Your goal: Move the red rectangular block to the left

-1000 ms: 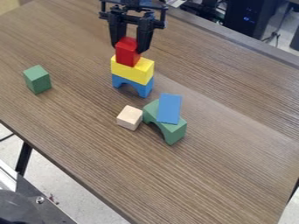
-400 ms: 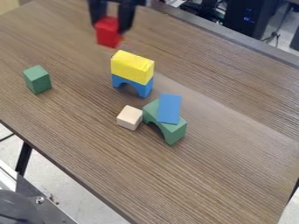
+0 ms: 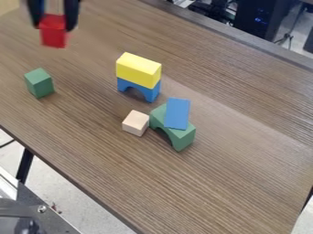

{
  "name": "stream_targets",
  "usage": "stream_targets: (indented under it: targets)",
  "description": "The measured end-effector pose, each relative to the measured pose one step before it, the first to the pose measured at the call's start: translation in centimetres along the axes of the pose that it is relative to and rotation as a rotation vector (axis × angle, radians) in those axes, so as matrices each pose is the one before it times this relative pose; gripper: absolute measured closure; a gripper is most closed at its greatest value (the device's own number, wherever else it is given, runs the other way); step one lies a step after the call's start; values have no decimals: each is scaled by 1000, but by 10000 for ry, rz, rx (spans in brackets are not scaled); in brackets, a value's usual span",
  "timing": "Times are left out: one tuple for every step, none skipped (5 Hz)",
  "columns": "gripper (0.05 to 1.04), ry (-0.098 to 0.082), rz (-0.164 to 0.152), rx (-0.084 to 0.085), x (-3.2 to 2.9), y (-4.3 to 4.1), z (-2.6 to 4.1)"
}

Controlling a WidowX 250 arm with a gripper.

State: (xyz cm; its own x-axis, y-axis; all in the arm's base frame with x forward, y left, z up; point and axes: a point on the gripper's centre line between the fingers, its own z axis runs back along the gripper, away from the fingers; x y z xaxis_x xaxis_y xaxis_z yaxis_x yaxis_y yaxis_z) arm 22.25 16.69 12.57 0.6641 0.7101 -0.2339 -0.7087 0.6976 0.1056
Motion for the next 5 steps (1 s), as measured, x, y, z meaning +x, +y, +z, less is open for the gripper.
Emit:
stream_targets:
  targets:
    - [515,-117,1209,7,540,558,-1438]
    - [515,9,379,46,-149,-257,-205]
    - [515,214,31,47,-472,192,-1142]
    - [515,-156,-2272,-534,-242,-1463,-420]
    - [514,-404,-2462,564,154,-1726,-134]
